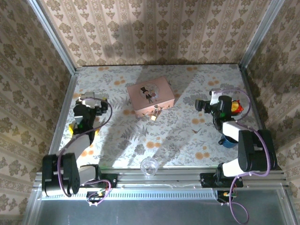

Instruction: Unlock the padlock with the key

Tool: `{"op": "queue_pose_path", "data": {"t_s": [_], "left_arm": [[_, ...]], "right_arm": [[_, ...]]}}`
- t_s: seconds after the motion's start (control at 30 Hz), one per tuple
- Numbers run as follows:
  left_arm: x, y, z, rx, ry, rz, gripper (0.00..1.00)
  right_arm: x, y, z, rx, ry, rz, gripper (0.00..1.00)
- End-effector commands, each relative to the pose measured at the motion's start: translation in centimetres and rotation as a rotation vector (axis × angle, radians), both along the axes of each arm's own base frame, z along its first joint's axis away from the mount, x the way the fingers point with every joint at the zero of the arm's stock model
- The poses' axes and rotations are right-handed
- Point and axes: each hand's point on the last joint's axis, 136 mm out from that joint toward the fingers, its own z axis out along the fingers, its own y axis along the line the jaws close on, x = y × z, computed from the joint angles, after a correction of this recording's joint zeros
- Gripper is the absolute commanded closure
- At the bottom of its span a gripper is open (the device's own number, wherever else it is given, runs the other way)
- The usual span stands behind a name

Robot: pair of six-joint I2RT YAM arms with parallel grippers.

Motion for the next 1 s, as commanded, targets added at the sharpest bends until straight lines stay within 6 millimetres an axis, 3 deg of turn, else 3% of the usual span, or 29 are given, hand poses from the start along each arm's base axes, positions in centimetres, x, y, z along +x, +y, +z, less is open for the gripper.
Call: {"op": "queue_pose_path", "data": {"t_s": [0.0, 0.13, 0.27, 0.43, 0.53, 0.67, 0.97], "left_arm": [[-0.8, -0.3, 1.4, -0.091, 0.018, 0.028, 0.0], [-2.0, -2.3, 3.5, -0.162, 0.016, 0.004, 0.0], [-3.2, -6.1, 5.1, -0.142, 0.02, -0.064, 0.0], [-4.8, -9.7, 5.7, -0.172, 0.018, -0.103, 0.0], [-5.4, -11.5, 5.4, -0.226, 0.027, -0.131, 0.0], [-5.4, -12.8, 5.0, -0.294, 0.032, -0.143, 0.0], [-4.1, -13.3, 4.3, -0.268, 0.028, -0.121, 0.0]], "right_arm": [[-1.7, -0.6, 0.0, 0.037, 0.133, -0.07, 0.0], [-3.4, -1.0, 0.2, 0.07, 0.184, -0.143, 0.0], [-5.8, -0.6, -0.7, 0.054, 0.298, -0.18, 0.0], [-9.6, 0.1, -2.6, 0.017, 0.508, -0.241, 0.0], [-12.0, 1.0, -3.8, 0.03, 0.606, -0.266, 0.05], [-14.6, 1.7, -4.1, 0.092, 0.694, -0.307, 0.19], [-18.4, 2.5, -5.6, 0.208, 0.749, -0.4, 0.34]]}}
